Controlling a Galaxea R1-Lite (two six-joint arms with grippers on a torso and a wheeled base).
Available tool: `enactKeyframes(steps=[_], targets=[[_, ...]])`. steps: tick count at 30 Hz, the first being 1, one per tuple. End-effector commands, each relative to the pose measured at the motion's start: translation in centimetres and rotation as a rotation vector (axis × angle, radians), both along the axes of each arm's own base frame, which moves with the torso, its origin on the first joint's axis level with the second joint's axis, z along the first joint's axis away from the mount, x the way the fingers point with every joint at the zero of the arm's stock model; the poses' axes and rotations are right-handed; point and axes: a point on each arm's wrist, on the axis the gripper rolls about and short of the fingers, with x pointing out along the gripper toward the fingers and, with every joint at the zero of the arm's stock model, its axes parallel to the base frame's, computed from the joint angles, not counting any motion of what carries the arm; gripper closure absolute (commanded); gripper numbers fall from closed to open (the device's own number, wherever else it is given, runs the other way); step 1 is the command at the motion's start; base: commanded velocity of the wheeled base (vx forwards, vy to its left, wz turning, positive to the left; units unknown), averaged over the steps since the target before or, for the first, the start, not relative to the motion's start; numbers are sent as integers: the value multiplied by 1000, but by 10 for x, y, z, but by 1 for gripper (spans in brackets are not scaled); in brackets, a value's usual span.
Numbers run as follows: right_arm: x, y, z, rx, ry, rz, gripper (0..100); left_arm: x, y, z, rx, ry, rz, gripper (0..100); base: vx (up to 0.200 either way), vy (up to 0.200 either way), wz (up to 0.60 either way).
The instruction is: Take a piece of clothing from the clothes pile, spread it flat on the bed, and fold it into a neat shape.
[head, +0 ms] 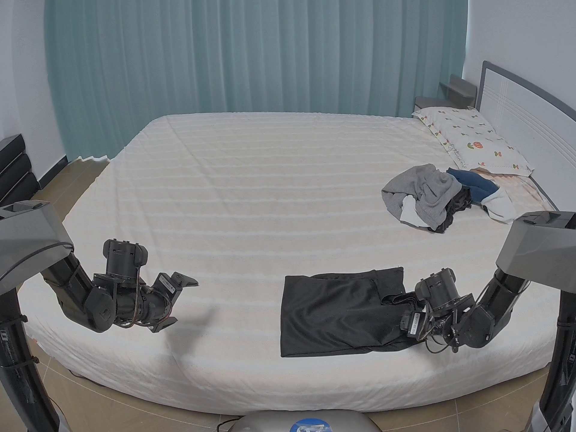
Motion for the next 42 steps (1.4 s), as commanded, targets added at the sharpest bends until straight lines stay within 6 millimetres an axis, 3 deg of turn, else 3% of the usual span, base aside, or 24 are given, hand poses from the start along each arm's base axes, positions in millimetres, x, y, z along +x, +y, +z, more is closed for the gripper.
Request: enactKeyframes(steps=[1,7,12,16,20,26,28,34,42], targets=[[-16,-18,11,40,2,-8,0,0,0,-1,0,3,0,0,0,0,0],[-29,-45,6,40,15,-46,0,-2,-1,-2,2,9,-4,0,0,0,0],[-35,-55,5,66,-12,-43,0,-2,-1,-2,5,1,-8,0,0,0,0],[-34,-54,23,147,-122,-10,0,-3,-1,-2,5,2,-10,0,0,0,0],[-31,-41,52,307,-226,42,0,-3,-2,-1,6,-1,-12,0,0,0,0],[-24,-18,58,429,-248,73,0,-3,-2,2,1,-7,2,0,0,0,0],[-18,-1,60,516,-244,100,0,-4,-1,1,0,-1,8,0,0,0,0],[1,24,35,551,-157,122,0,-4,-3,-3,4,7,3,0,167,0,0],[19,32,13,542,-132,118,0,-4,-4,-5,9,-12,-3,0,25,0,0]])
